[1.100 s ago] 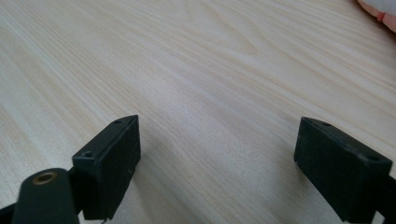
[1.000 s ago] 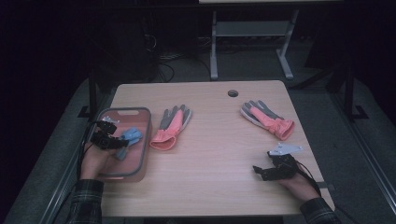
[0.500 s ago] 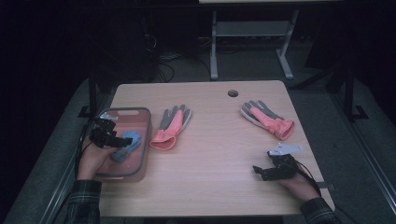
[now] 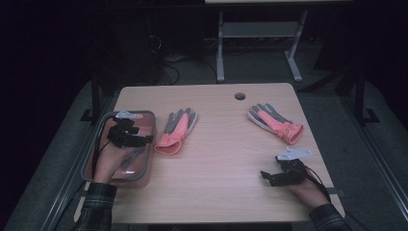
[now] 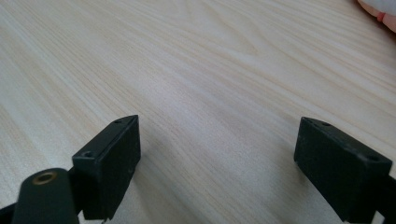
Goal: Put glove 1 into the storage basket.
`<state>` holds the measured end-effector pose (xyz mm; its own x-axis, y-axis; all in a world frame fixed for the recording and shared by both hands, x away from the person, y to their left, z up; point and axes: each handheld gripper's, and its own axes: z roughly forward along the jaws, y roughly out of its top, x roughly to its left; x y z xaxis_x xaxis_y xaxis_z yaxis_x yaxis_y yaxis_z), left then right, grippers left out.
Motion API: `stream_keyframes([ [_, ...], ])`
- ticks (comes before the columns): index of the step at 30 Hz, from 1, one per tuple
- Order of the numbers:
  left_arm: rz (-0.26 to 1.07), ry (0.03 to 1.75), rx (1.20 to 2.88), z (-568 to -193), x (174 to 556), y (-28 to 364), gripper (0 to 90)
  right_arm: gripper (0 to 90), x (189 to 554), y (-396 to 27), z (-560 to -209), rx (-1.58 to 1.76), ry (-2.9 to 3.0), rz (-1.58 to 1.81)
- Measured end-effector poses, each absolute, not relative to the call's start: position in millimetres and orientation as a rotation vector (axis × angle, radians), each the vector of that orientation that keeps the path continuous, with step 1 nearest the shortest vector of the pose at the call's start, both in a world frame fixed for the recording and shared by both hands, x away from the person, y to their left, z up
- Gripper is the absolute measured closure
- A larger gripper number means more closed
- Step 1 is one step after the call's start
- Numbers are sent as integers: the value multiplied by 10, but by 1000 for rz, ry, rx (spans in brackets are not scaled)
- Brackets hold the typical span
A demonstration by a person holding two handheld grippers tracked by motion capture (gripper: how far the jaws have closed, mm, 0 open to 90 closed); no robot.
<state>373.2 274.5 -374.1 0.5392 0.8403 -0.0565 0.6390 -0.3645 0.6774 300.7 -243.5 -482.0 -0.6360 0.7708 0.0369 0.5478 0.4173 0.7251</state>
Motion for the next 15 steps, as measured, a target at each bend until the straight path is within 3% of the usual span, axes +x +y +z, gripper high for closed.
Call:
stream_keyframes([
  [6, 393, 1149, 2111, -3674, 3782, 2564, 268, 144, 3008, -2436, -4821, 1140, 2374, 1045],
  [15, 386, 1093, 2147, -3642, 3919, 2158, 359, 144, 3008, -2436, -4821, 1141, 2375, 1045],
])
